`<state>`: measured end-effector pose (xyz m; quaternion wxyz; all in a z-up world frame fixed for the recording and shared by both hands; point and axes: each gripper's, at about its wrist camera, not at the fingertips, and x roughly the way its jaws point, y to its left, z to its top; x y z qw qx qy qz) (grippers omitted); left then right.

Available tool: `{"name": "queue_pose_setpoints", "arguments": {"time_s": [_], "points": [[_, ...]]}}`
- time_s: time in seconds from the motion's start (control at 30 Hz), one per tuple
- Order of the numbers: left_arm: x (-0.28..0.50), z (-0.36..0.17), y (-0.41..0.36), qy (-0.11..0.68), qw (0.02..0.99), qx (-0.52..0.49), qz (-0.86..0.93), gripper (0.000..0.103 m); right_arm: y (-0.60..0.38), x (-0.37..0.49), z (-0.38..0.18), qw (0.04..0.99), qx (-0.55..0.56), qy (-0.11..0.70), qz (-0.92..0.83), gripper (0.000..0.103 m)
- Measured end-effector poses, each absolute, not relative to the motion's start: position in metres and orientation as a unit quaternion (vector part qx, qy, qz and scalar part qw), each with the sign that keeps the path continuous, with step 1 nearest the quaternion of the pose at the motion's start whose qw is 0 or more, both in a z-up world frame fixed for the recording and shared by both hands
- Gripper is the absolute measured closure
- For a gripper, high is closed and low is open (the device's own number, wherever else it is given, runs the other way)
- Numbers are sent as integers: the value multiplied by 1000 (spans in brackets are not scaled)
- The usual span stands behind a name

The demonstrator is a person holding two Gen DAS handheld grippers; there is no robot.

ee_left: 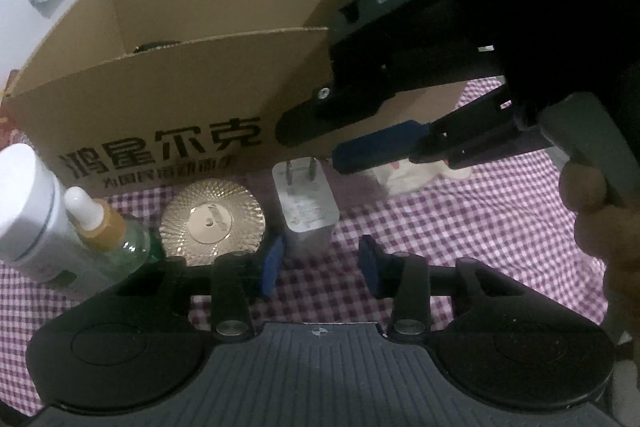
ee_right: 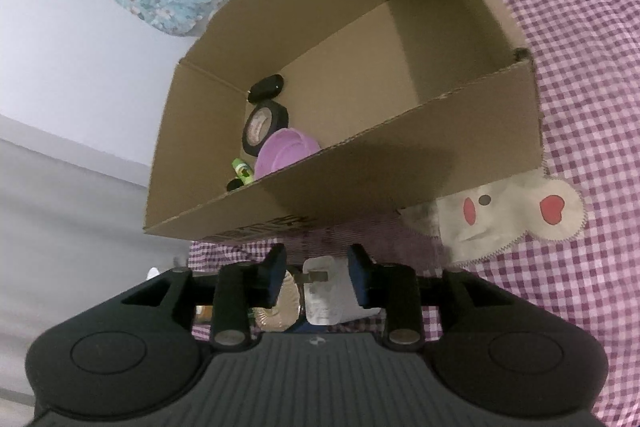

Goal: Organize rigid objects
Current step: 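Move the right tool back to the table and grasp the white charger plug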

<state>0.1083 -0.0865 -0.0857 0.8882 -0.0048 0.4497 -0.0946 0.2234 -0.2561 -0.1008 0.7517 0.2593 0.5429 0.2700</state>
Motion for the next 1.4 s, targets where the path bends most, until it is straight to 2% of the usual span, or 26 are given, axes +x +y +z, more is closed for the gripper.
{"name": "queue_pose_setpoints", "arguments": {"time_s": [0.17, 0.33, 0.67, 0.83, 0.97, 1.1, 1.4], "points": [[114, -88, -91, 447, 890, -9, -90, 66, -248, 232, -110, 743, 254, 558, 268, 61], [118, -90, -89, 448, 890, -19, -81, 78, -249, 236, -115, 742, 252, 563, 262, 61], [115, -89, -89, 456, 880, -33, -132, 81, -263, 228, -109, 758, 236, 558, 244, 63], [118, -86, -85, 462, 876, -39, -132, 78, -268, 230, -111, 750, 241, 566, 244, 63], [126, -84, -82, 471, 871, -39, -133, 64, -267, 232, -115, 745, 241, 572, 243, 62], [132, -82, -85, 472, 870, -31, -139, 59, -266, 231, -115, 742, 246, 575, 241, 62], [136, -82, -86, 470, 871, -29, -135, 61, -273, 224, -114, 736, 248, 580, 246, 60]]}}
